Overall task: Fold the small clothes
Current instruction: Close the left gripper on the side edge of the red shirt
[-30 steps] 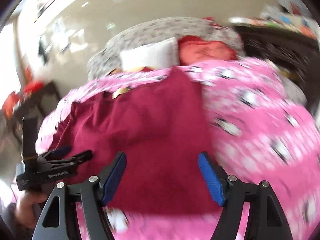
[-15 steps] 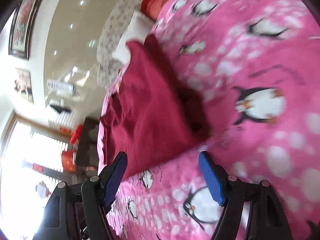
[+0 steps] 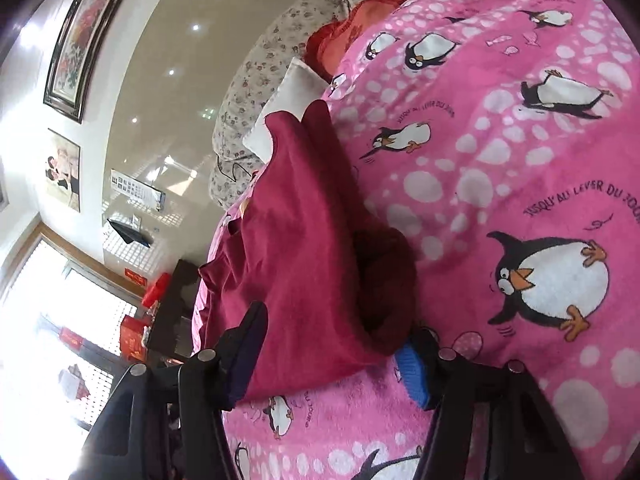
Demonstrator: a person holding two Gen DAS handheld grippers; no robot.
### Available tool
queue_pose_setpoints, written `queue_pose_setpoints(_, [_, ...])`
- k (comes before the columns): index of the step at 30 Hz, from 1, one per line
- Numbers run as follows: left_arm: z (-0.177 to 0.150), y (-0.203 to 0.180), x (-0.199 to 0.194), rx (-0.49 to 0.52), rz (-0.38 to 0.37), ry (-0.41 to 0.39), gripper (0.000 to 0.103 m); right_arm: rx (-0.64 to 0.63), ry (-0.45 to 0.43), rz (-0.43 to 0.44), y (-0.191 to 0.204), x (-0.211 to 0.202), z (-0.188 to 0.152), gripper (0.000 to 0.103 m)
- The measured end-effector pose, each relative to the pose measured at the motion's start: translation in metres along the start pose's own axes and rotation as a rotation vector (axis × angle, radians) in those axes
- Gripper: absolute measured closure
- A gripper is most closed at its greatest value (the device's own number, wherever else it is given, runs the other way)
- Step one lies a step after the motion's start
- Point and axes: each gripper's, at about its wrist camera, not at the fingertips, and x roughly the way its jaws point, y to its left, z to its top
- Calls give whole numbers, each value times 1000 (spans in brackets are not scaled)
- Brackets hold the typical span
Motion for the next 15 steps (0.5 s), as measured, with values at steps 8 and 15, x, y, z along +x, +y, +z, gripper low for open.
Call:
queue_pose_setpoints(8, [13,10,-8,-50,-31,-50,36,-6,-66,92,-11,-17,-6,56])
queue_pose_setpoints(15, [12,13,-9,-35,10,-102,73,-23,-38,66,-8,-12,-6,59])
